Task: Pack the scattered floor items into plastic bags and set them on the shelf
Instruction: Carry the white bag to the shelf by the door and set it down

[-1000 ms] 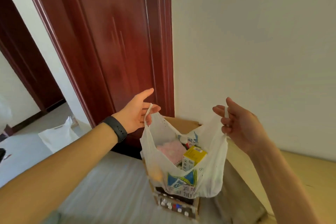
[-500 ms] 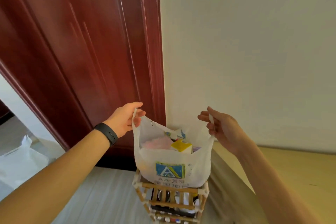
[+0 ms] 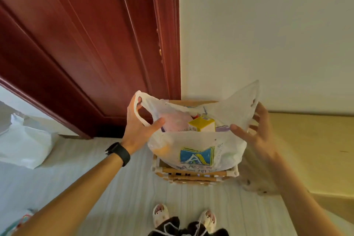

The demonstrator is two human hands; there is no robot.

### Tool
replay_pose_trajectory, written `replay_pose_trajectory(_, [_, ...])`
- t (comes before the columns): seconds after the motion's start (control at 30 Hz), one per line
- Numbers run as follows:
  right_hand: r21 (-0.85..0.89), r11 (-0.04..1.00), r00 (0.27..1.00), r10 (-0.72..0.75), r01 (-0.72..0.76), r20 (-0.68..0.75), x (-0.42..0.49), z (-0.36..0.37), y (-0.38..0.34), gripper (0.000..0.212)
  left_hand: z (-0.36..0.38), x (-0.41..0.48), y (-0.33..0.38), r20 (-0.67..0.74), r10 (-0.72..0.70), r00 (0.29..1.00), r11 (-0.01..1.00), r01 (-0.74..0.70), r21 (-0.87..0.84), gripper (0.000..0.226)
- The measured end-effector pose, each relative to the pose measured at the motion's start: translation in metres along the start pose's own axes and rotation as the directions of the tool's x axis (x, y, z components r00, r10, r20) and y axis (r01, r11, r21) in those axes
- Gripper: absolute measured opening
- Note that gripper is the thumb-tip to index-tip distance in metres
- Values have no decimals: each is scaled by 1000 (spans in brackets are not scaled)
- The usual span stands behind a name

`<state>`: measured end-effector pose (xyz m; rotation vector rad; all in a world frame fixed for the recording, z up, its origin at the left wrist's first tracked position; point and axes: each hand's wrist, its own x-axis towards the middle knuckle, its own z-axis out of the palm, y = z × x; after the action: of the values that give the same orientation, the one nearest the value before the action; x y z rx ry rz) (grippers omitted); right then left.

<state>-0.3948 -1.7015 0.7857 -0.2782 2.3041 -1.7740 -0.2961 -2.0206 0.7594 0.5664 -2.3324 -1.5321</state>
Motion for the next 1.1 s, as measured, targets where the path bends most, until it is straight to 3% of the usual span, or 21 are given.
replay_pose_trajectory(0.1, [-26,998,998,54,-53,29,8,18,26,124,7,1,-20,170,58,984,996,-68,54,119])
replay_pose_trajectory(0.23, [-131,985,979,87,-112,-185,32,41,37,135,11,6,-31,279,147,949,975,-187,124,126])
replay_pose_trajectory(0.33, [-156,967,972,179,-203,-155,46,55,39,136,19,9,-43,369,176,913,922,-284,262,128])
replay_pose_trajectory(0.4, [-198,945,962,234,-260,-143,54,61,45,116,23,14,-47,432,181,883,821,-378,429,124])
replay_pose_trajectory(0.5, [-336,916,975,188,-218,-119,52,76,43,19,29,26,-52,442,385,810,641,-579,504,58])
replay_pose_trajectory(0.57, [-301,942,985,113,-148,-132,46,85,41,29,37,30,-58,413,527,742,554,-669,495,42])
replay_pose_trajectory(0.6, [-237,963,983,94,-130,-160,42,87,37,32,43,29,-56,353,531,771,599,-635,487,38])
replay_pose_trajectory(0.63, [-184,976,977,80,-117,-197,41,87,35,33,46,25,-43,263,469,843,704,-536,465,38])
replay_pose_trajectory(0.7, [-113,989,969,65,-94,-239,38,87,26,32,56,16,-28,93,195,976,928,-214,304,49])
replay_pose_trajectory(0.73, [-109,990,970,58,-86,-236,36,87,22,32,61,13,-24,51,116,992,958,-125,256,50])
replay_pose_trajectory(0.8, [-199,979,987,5,-38,-163,30,93,13,30,72,5,-21,123,188,974,914,-219,342,46])
replay_pose_trajectory(0.87, [-404,915,1000,-6,12,15,33,99,10,23,80,-1,-20,378,224,898,807,-388,445,39])
replay_pose_trajectory(0.93, [-618,780,981,27,100,194,42,101,11,19,83,0,-21,535,227,814,614,-546,570,40])
replay_pose_trajectory(1.0, [-754,614,945,40,233,324,50,100,10,23,80,4,-26,597,281,751,499,-646,577,41])
replay_pose_trajectory(1.1, [-825,447,913,44,345,406,56,101,9,30,68,7,-33,474,483,736,509,-677,532,43])
